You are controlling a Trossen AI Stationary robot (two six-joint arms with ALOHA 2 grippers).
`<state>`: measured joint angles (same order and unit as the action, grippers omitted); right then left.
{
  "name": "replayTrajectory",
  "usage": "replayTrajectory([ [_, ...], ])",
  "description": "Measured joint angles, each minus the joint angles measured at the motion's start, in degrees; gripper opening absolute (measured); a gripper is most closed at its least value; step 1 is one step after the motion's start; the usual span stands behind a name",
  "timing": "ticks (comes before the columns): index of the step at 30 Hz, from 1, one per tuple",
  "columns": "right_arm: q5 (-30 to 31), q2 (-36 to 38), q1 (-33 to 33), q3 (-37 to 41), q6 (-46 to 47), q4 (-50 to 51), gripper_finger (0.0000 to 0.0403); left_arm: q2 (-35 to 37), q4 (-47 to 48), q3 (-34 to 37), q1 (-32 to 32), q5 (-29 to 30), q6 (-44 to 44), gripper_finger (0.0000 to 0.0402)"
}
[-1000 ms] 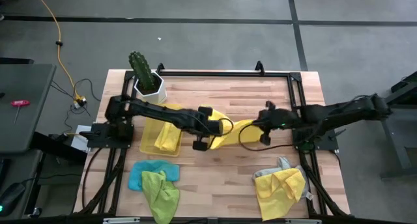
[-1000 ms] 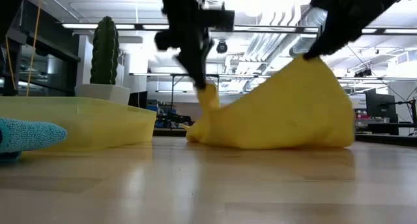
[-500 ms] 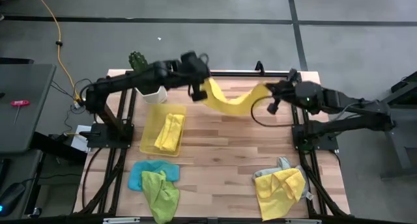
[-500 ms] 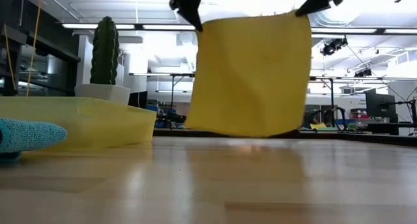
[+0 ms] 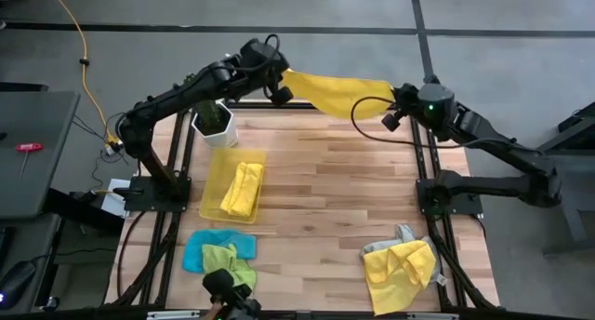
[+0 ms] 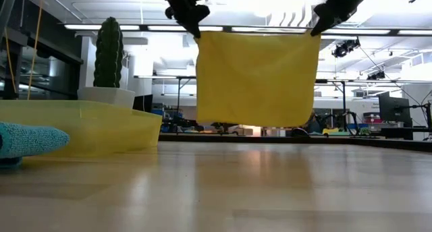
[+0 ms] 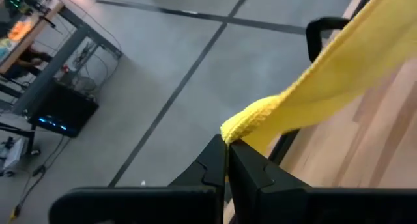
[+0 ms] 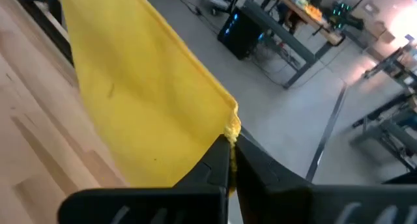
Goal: Fold microfiber towels
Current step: Fold the top yellow microfiber towel
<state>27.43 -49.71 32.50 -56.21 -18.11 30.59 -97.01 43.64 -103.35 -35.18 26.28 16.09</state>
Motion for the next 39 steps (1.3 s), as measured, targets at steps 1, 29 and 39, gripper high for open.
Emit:
replayTrajectory([
  [1,-1.0,0.0,1.0,0.0,0.0,0.4,0.0,0.0,0.2,0.2,-0.3,-0.5,0.0,0.0],
  [29,-10.4,0.7,1.0,13.4,11.0,7.1,0.0,-0.6,-0.3,20.3,9.2,-14.1,-7.1,0.0],
  [39,-10.3,0.8,-4.5,16.7,17.5,8.5,0.0,-0.6,-2.1,25.3,14.4,-13.9,-11.5,0.0],
])
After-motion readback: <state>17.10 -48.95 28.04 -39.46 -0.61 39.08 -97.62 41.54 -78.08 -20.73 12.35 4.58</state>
